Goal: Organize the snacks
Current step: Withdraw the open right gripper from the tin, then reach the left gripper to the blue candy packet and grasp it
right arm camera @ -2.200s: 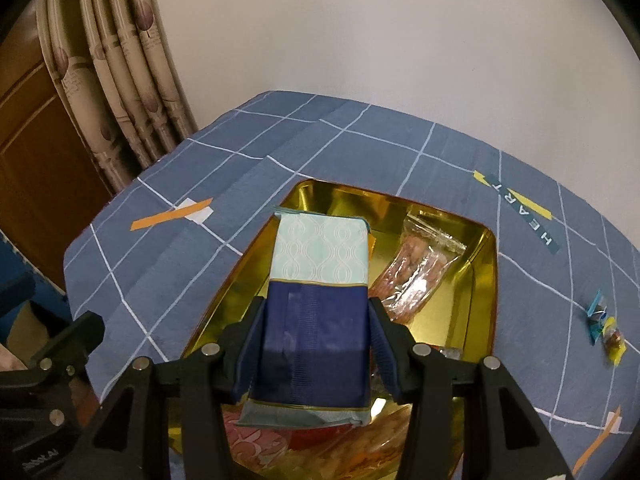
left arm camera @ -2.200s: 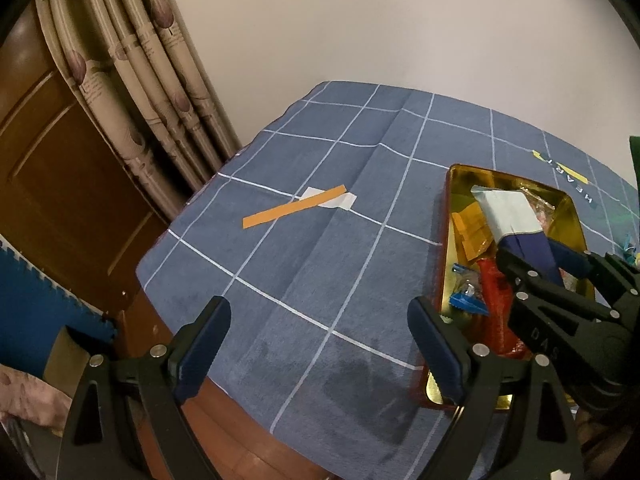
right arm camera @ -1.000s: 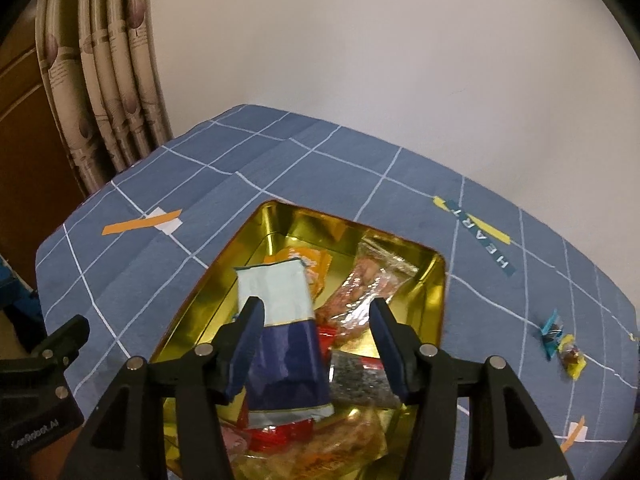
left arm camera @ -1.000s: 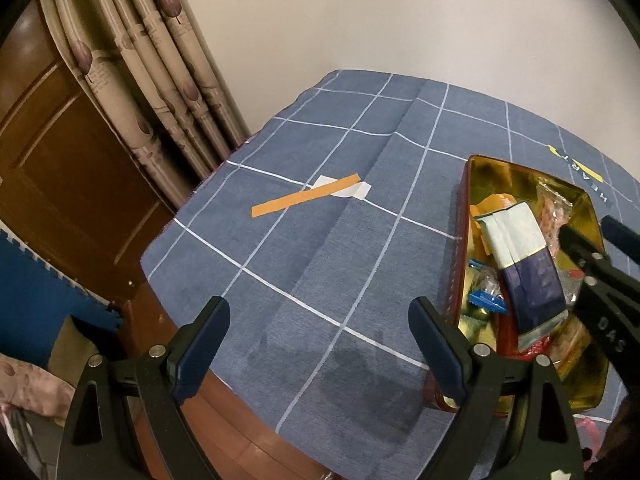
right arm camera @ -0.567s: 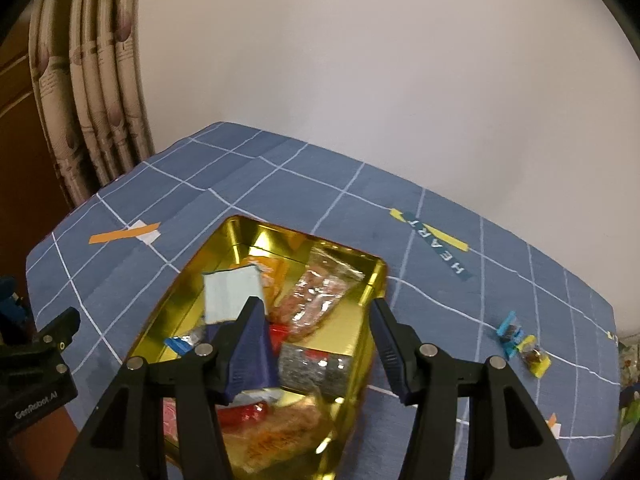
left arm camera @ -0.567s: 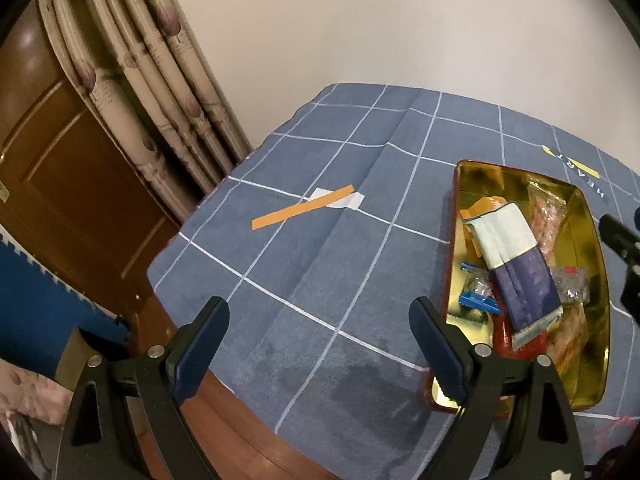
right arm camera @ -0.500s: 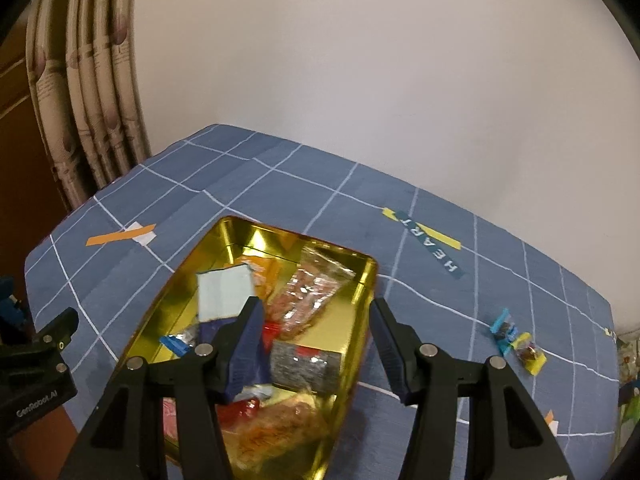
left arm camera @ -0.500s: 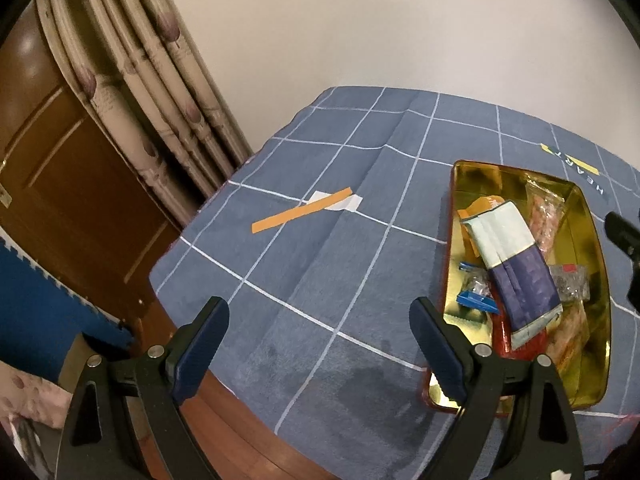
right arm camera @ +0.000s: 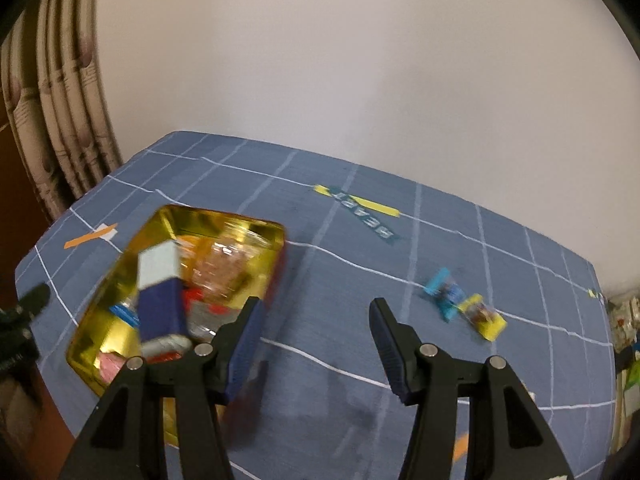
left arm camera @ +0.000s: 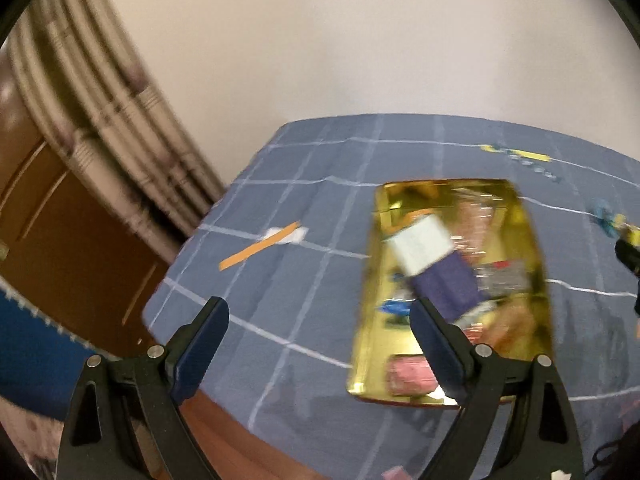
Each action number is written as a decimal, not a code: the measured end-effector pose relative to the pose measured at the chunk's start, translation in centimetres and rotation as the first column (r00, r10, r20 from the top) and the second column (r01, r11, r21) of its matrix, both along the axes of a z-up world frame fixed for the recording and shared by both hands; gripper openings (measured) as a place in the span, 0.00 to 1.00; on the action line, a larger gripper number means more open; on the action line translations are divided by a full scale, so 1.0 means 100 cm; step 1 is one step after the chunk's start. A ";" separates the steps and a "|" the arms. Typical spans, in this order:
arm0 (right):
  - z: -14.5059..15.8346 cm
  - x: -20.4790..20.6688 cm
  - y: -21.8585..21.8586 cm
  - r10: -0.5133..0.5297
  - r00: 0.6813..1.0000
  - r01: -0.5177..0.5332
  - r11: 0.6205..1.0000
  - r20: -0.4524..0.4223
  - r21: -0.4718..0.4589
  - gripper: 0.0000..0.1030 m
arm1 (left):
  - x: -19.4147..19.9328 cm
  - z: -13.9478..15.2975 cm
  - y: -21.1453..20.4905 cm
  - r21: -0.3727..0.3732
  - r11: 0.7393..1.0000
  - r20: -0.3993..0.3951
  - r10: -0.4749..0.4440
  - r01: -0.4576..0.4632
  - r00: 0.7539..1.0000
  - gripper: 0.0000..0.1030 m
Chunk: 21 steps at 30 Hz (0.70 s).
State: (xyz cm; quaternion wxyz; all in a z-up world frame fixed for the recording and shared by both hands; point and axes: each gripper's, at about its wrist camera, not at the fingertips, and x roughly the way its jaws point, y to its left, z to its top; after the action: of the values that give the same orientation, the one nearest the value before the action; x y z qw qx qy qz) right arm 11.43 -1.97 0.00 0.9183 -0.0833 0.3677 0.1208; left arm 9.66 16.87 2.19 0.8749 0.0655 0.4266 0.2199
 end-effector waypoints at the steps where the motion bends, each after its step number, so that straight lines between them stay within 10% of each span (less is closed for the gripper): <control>1: -0.003 -0.002 -0.016 -0.014 1.000 0.014 1.000 -0.002 -0.002 0.54 | 0.004 0.003 -0.009 -0.021 0.999 -0.010 -0.035 0.034 0.999 0.88; 6: -0.027 -0.008 -0.104 -0.113 0.993 0.113 0.994 -0.038 -0.011 0.54 | 0.034 0.012 -0.065 -0.139 0.967 -0.054 -0.221 0.212 0.974 0.88; 16: -0.091 -0.020 -0.310 -0.472 0.872 0.475 0.880 -0.130 -0.012 0.54 | 0.136 -0.008 -0.195 -0.350 0.799 -0.158 -0.565 0.489 0.810 0.89; 21: -0.112 -0.021 -0.341 -0.516 0.843 0.527 0.849 -0.154 0.036 0.55 | 0.195 -0.045 -0.221 -0.476 0.810 -0.228 -0.490 0.343 0.841 0.89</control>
State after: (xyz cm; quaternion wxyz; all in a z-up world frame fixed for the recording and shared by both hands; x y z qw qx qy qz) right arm 9.30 -36.06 -11.22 0.8912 0.0638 0.4344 -0.1138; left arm 29.20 -5.21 -2.31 0.8077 0.0078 0.5824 -0.0913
